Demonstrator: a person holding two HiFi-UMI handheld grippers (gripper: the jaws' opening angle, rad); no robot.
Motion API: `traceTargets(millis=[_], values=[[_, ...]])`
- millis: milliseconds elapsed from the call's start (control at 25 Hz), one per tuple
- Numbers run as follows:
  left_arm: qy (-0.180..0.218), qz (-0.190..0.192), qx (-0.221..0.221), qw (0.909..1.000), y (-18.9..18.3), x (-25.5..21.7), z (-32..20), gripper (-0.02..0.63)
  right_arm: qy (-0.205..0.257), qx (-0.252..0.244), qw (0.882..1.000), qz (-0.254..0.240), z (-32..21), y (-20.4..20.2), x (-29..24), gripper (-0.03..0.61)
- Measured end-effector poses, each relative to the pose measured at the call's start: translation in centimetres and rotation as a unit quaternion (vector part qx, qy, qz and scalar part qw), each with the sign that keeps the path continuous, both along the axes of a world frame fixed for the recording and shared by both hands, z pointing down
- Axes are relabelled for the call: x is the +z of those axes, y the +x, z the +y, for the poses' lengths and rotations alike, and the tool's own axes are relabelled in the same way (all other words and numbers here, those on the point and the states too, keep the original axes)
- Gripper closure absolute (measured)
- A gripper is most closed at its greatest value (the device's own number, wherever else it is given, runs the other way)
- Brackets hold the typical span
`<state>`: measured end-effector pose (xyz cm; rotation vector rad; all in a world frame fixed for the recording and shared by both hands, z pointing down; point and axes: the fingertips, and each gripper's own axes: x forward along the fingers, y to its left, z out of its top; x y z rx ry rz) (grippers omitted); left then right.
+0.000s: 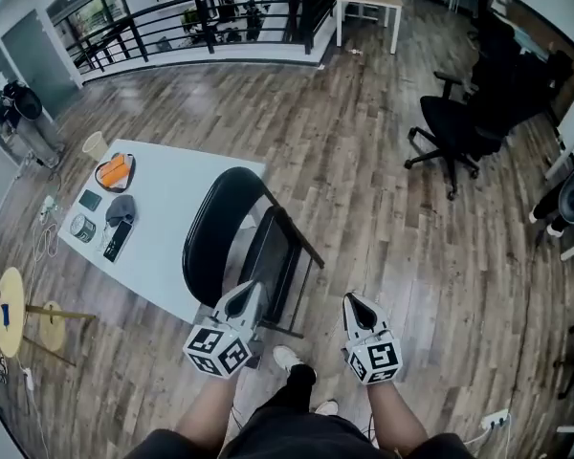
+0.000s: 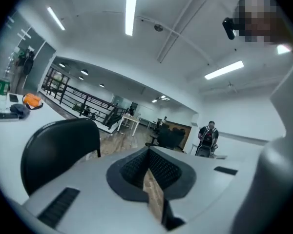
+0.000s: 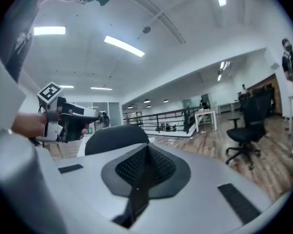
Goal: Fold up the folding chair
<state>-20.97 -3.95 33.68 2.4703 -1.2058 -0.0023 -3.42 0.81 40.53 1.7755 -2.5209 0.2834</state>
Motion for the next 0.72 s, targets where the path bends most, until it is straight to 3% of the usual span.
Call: traceTargets(millis=[80, 200, 320, 480, 720], values=[[0.011, 0.002, 0.006, 0.9999, 3.3, 0.0, 2.6, 0.609, 0.024, 0.060, 0.997, 0.051, 3.6, 3.2, -1.7, 0.565], [0.044, -0.042, 0.005, 0.9981, 8.4, 0.2, 7.5, 0.609, 0.046, 0.124, 0.982, 0.134, 9.7, 7.7, -3.5, 0.565], [0.069, -0.077, 0.011, 0.9946, 11.3, 0.7, 13.3, 0.609, 0.042, 0.166, 0.977, 0.131, 16.4, 10.3, -4.6, 0.565], [0.059, -0.069, 0.037, 0.9952, 13.4, 1.4, 18.9, 0.609, 0.039, 0.204, 0.971, 0.121, 22.6, 11.9, -5.4, 0.565], [0.084, -0.069, 0.072, 0.9915, 16.6, -0.1, 23.8, 0.609, 0.066, 0.226, 0.964, 0.120, 27.2, 13.8, -7.5, 0.565]])
